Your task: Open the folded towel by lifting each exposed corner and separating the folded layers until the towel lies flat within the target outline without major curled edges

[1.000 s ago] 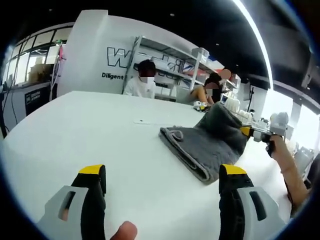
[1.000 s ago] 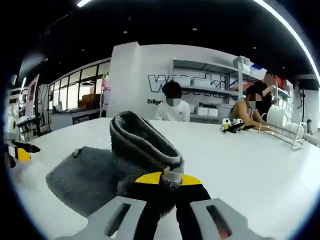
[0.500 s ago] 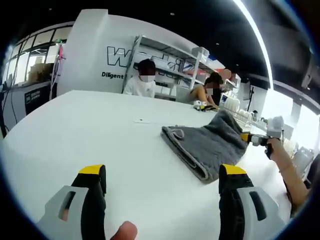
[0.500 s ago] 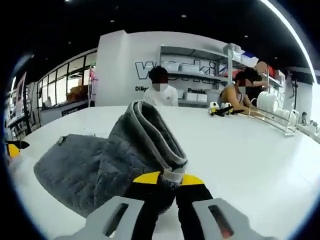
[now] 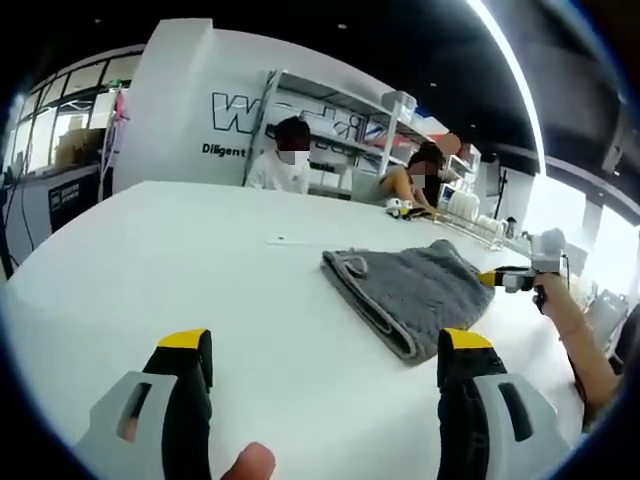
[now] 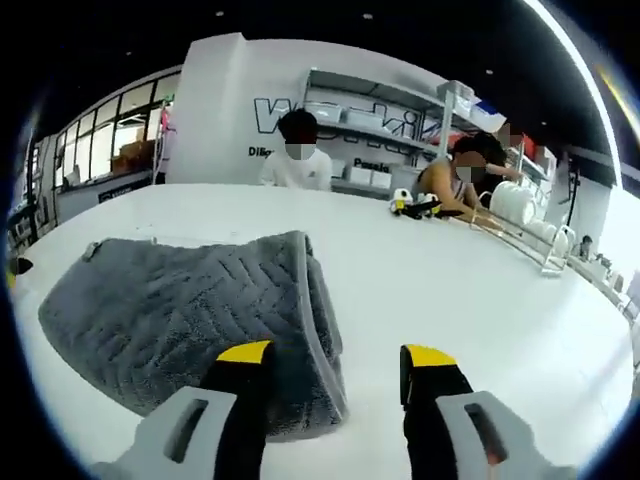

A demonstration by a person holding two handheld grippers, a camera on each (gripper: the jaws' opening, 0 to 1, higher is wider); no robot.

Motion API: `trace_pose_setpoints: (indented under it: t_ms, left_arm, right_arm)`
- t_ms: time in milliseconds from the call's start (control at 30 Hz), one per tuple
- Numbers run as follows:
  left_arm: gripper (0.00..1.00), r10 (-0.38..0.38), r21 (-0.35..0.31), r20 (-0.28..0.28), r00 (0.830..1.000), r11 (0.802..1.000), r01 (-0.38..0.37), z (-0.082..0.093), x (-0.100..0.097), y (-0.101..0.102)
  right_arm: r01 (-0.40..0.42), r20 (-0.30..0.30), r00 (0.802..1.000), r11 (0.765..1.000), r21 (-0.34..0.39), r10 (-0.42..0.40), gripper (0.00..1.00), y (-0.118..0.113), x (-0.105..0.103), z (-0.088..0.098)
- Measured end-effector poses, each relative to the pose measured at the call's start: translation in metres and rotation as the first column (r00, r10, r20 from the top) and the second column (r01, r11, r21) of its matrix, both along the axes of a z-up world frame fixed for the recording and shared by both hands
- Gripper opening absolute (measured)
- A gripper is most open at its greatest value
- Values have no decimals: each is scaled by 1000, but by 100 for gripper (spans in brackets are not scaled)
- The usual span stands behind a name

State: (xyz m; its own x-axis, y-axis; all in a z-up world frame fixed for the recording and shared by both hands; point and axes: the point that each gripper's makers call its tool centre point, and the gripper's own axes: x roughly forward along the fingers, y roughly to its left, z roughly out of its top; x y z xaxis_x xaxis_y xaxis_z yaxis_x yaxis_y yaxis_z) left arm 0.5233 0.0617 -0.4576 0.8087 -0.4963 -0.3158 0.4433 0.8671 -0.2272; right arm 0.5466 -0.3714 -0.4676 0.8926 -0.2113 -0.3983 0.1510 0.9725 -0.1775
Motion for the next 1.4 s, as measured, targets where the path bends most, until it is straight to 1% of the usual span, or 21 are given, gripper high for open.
trace_pose_setpoints:
  t_ms: [100, 167, 267, 300, 400, 533, 633, 700, 833, 1000, 1200, 1400]
  left_arm:
    - [92, -3, -2, -2, 1000, 1000, 3, -1, -1, -1]
    - [92, -2, -1, -1, 1000, 1000, 2, 0, -1, -1]
    - [92, -2, -1, -1, 1000, 1000, 2, 0, -1, -1]
    - [92, -2, -2, -2, 1000, 1000, 2, 0, 0, -1]
    - [92, -1, -2, -1, 1000, 1000, 1, 0, 0, -1]
    - [92, -2, 0, -3, 1000, 1000, 2, 0, 0, -1]
    - [92, 0, -1, -3, 1000, 1000, 0, 0, 1, 0]
    - [92, -1, 2, -7, 1000, 1000, 1, -1, 0, -1]
    - [92, -5, 7, -9, 1000, 1000, 5, -1, 0, -2]
    - [92, -6, 13, -5, 1000, 1000, 6, 0, 0, -2]
    - [92, -6, 16, -11, 1000, 1000, 6, -2, 1, -1]
    - [92, -6, 14, -14, 1000, 1000, 7, -2, 1, -2]
  right_arm:
    - [5, -10, 1000, 1000, -18, -5, 65, 1, -4, 0]
    - [16, -31, 999, 999, -39, -17, 71, -2, -5, -1]
    - [35, -32, 999, 998, -55, -37, 80, -6, -7, 1]
    - [38, -30, 999, 998, -56, -40, 81, -7, -6, 2]
    - [43, -22, 999, 998, -51, -44, 85, -10, -5, 4]
    - [42, -27, 999, 998, -49, -43, 93, -9, -5, 3]
    - [8, -12, 1000, 1000, -14, -8, 96, -1, -2, 5]
    - [-11, -12, 1000, 1000, -1, 11, 100, 4, -3, 6]
    - [-43, 2, 999, 999, -19, 43, 99, 10, -2, 14]
    - [-70, 28, 997, 998, -2, 70, 99, 15, 1, 20]
    - [-87, 33, 996, 996, 7, 86, 99, 20, 1, 21]
    - [-103, 14, 995, 995, 15, 103, 99, 25, 3, 17]
